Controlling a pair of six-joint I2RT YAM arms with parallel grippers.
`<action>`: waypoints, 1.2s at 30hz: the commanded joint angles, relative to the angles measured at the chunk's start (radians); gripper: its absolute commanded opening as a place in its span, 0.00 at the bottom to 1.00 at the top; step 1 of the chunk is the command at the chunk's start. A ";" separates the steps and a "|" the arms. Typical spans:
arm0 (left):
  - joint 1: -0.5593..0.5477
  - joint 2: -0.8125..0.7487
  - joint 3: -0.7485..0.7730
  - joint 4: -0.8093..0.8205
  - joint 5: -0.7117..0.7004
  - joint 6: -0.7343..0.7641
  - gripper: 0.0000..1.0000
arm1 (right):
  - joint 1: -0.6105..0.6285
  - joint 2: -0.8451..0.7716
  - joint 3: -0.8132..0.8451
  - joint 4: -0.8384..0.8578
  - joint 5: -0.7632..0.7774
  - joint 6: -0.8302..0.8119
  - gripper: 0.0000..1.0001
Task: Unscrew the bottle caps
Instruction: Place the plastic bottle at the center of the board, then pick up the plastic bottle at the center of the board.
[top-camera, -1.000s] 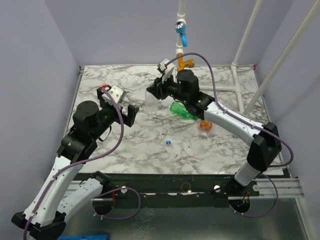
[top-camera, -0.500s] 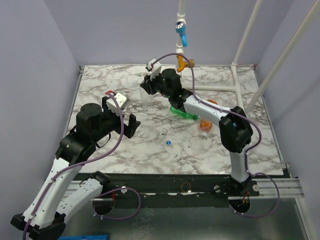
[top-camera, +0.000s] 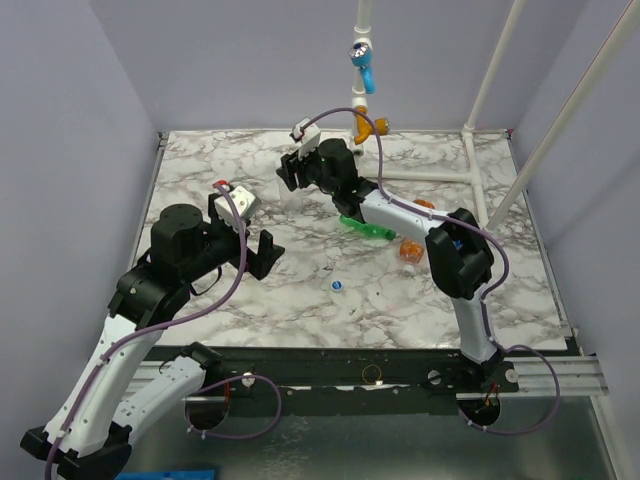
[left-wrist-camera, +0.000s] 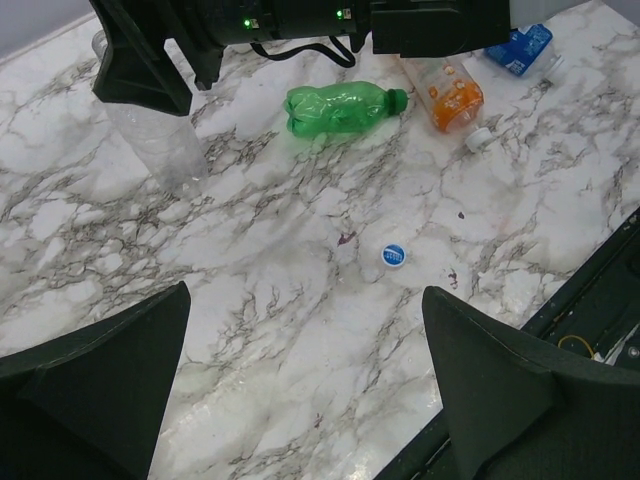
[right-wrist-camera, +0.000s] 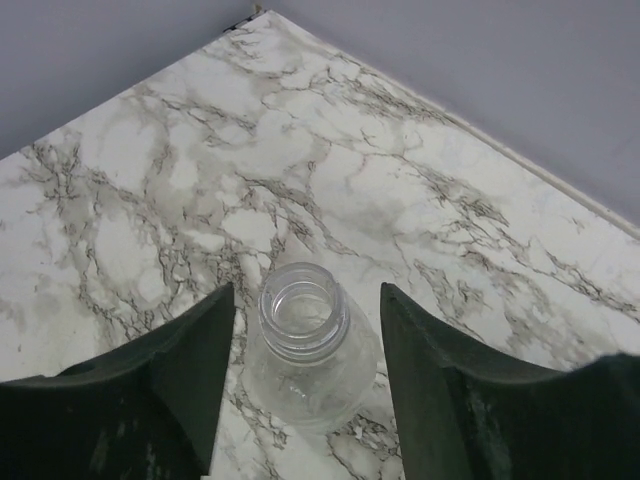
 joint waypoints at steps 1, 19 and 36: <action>0.005 0.003 0.033 0.000 0.035 -0.012 0.99 | -0.004 -0.004 -0.009 0.004 0.020 0.004 0.68; 0.010 0.036 0.099 0.014 0.064 -0.012 0.99 | -0.005 -0.345 -0.264 -0.023 -0.140 -0.020 1.00; 0.016 0.078 0.164 0.014 0.150 -0.022 0.99 | -0.275 -0.701 -0.822 -0.033 0.003 0.117 1.00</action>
